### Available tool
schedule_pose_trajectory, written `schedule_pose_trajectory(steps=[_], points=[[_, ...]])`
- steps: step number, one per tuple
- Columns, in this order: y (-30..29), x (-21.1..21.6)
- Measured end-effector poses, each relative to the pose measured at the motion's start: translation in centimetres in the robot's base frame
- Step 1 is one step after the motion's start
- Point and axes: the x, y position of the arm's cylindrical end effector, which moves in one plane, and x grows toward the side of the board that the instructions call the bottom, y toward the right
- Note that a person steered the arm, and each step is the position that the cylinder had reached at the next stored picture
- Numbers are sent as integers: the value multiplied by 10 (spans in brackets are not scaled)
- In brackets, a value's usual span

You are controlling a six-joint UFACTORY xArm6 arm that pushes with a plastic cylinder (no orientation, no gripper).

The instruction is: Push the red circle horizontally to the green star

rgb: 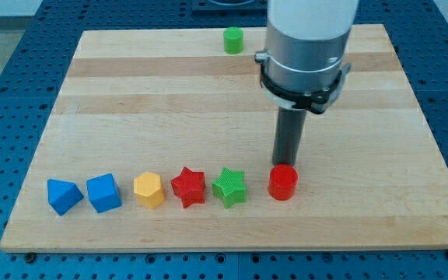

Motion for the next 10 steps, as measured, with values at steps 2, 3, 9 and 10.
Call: schedule_pose_trajectory(steps=[2,3,9,10], points=[[44,9],[44,23],[28,18],[23,19]])
